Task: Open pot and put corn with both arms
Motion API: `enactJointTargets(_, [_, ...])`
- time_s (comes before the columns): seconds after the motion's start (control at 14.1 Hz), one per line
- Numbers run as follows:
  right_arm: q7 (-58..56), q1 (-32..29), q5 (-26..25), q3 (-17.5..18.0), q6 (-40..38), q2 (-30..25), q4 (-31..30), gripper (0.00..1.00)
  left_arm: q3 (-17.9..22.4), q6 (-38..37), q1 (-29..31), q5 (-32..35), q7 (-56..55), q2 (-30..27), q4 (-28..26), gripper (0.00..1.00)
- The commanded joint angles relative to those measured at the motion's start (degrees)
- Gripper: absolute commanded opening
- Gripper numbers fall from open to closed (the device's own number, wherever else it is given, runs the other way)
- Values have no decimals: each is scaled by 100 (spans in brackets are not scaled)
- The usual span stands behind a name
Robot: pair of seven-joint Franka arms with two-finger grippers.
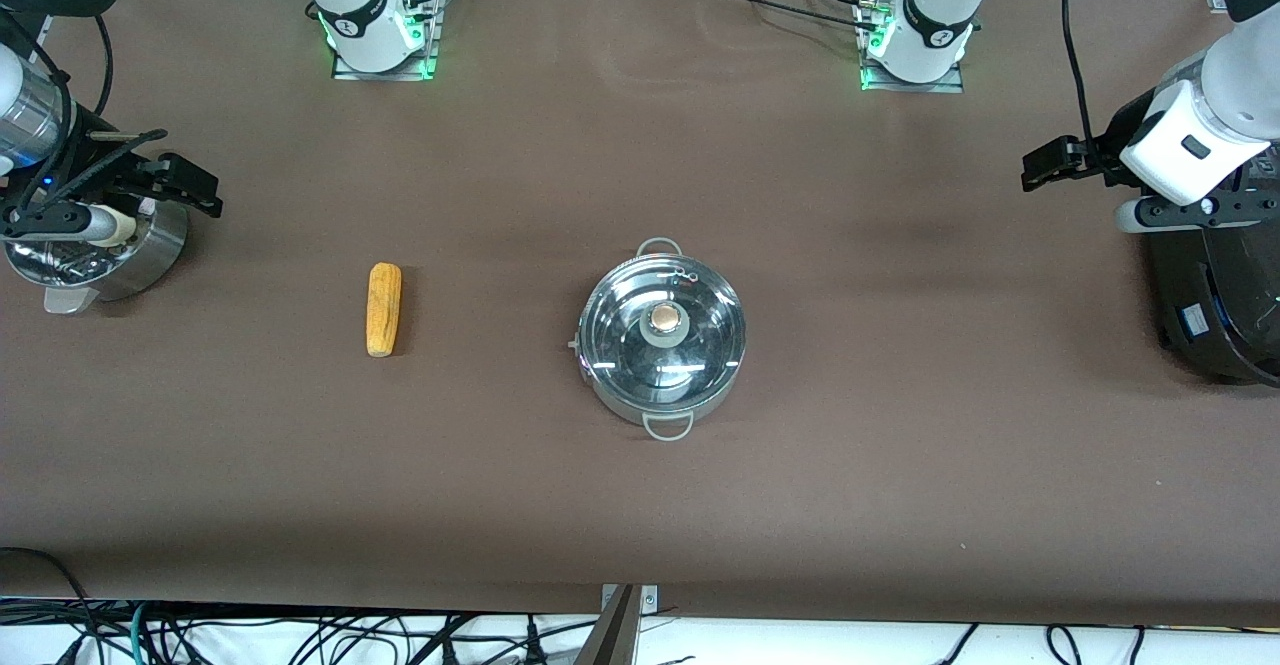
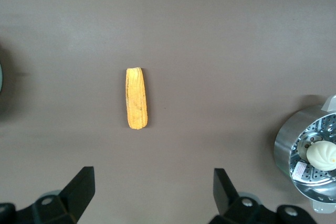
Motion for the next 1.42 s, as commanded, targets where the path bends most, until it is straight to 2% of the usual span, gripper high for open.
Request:
enactJointTargets(0.0, [-61,-54,-37,36,-102,35,116,100,-66,117,58,117,31,-114,-136,100])
enactJointTargets(1.13, [27,8,-45,79,-120,27,99,100,-163,82,181,134,22,-122,-101,100])
enactJointTargets(1.35, [-26,183,-46,88,-645,438,116,100,-163,144,181,30,40,-114,-57,100])
